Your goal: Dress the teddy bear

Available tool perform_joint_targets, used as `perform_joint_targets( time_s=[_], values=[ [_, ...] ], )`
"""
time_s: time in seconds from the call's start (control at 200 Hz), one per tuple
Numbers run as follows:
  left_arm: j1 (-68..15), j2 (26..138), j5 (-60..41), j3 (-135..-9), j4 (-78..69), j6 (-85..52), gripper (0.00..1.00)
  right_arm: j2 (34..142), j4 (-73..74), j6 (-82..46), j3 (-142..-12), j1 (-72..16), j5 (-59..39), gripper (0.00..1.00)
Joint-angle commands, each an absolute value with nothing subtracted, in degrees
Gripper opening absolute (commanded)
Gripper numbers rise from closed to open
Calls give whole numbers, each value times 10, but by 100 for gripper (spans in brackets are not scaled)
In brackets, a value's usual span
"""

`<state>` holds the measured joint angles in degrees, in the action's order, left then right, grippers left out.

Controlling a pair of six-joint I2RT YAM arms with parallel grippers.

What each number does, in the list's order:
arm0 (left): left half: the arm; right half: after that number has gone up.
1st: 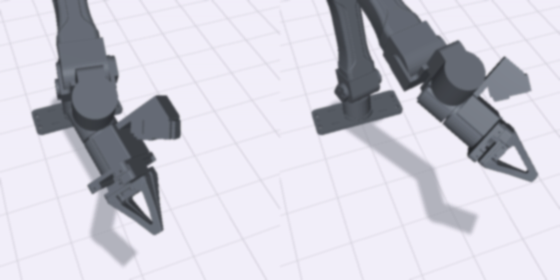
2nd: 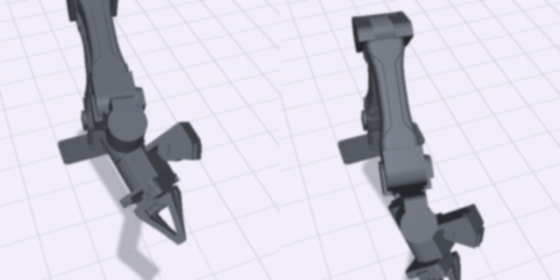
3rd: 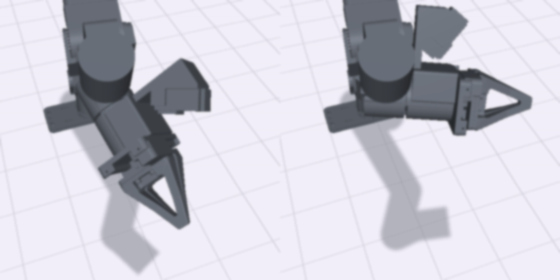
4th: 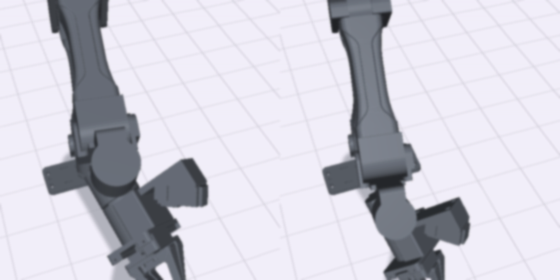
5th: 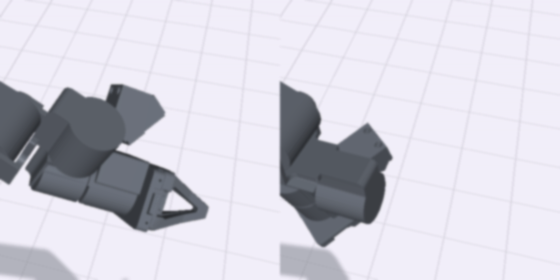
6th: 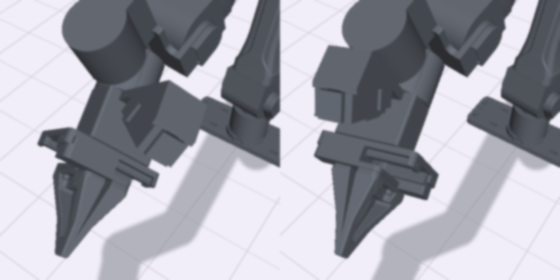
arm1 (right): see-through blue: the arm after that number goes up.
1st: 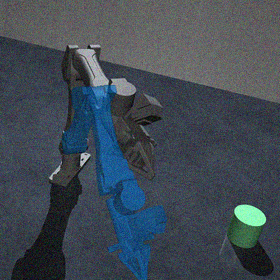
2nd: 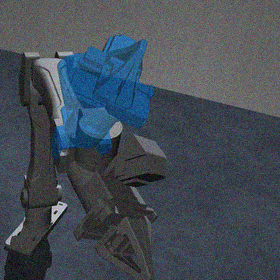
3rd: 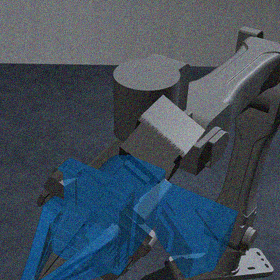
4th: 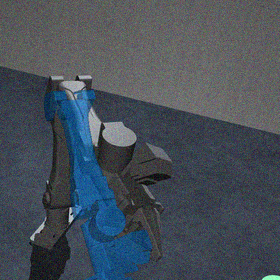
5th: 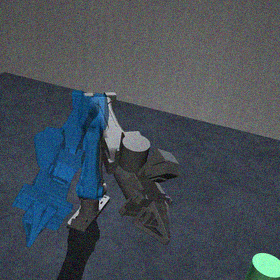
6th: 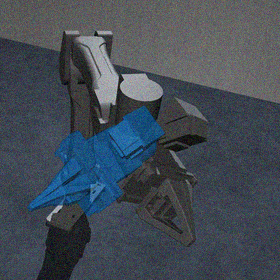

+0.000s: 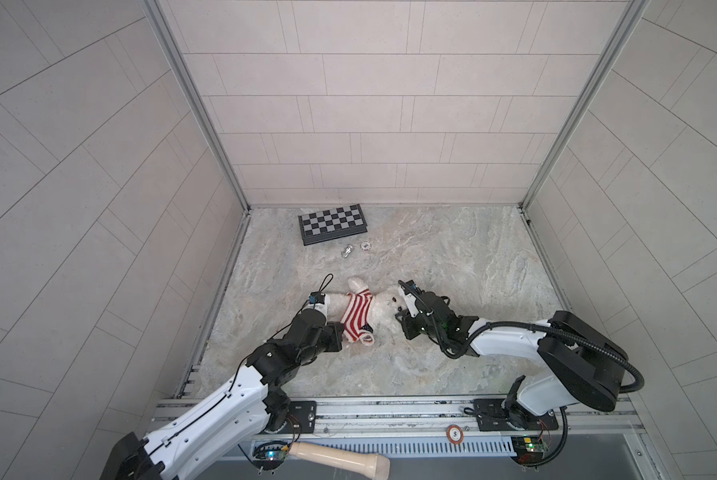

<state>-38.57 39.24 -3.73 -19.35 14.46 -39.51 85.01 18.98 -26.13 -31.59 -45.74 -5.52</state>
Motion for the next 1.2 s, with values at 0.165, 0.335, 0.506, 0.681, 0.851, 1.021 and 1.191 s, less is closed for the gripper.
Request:
perform_joint_targets(
  time_s=[0.165,0.335,0.506,0.681,0.851,1.021,1.191],
  values=[
    [-380,393,9,-201,182,-357,0,819,141,-262,-316,-451,-25,7],
    [-386,412,-52,-190,137,-352,0,800,120,-275,-334,-456,-32,5],
    [-431,374,-58,-171,116,-381,50,785,119,-286,-337,-469,-25,4],
    [-474,343,-40,-133,105,-412,68,784,122,-293,-333,-475,-18,4],
    [-486,346,-26,-116,75,-424,66,782,120,-295,-332,-480,-15,4],
    [-487,409,-38,-116,10,-428,62,784,120,-298,-334,-483,-16,4],
    [-488,445,-44,-120,-36,-432,42,783,117,-299,-330,-483,-12,3]
  ],
)
